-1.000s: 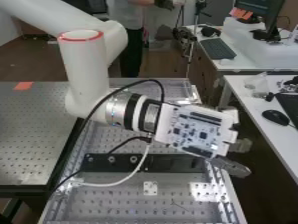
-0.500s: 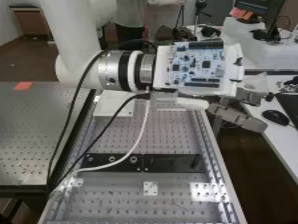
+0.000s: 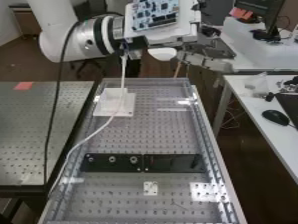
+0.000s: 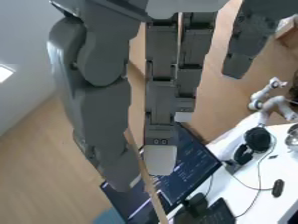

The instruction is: Grab the chopstick and place it in the clear container

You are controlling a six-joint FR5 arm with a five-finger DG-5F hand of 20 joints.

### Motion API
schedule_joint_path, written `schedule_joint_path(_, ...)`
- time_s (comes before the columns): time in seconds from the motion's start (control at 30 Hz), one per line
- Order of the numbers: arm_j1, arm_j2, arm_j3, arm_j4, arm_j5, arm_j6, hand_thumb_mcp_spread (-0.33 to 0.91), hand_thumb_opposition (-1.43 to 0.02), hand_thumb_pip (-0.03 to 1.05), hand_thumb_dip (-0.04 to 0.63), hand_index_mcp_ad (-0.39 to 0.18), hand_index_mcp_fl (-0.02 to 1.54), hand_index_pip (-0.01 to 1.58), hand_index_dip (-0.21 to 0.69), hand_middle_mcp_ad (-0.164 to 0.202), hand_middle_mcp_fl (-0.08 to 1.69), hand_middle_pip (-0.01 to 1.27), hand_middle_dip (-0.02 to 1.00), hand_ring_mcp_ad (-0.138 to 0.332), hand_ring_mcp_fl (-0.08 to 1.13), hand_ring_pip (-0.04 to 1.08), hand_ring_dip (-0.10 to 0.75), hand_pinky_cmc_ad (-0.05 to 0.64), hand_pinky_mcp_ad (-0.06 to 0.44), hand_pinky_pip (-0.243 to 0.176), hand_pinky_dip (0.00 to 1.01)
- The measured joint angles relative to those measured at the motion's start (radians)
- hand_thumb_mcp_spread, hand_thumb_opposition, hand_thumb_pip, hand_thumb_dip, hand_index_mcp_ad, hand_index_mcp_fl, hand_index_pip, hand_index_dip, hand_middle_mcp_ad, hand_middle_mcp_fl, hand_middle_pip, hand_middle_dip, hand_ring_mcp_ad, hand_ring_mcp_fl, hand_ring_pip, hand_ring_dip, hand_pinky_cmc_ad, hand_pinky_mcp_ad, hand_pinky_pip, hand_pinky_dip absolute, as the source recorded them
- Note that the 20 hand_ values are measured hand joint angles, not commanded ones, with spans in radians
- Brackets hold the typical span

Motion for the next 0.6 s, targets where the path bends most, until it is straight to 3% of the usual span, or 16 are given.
schedule_joint_path(0.27,0.095,0.063,-0.091,0.029,0.035,-0.061,0.69,-1.08,0.37,0.284,-0.321,1.22,0.5,0.384,0.035,1.43,0.26,0.72,0.024,0.61,0.11,0.543,0.358,0.312,0.033,0.18)
schedule_joint_path(0.6,0.186,0.085,-0.131,0.05,0.047,-0.144,0.69,-1.08,0.37,0.284,-0.321,1.22,0.5,0.386,0.035,1.43,0.26,0.72,0.024,0.61,0.11,0.546,0.358,0.312,0.035,0.18)
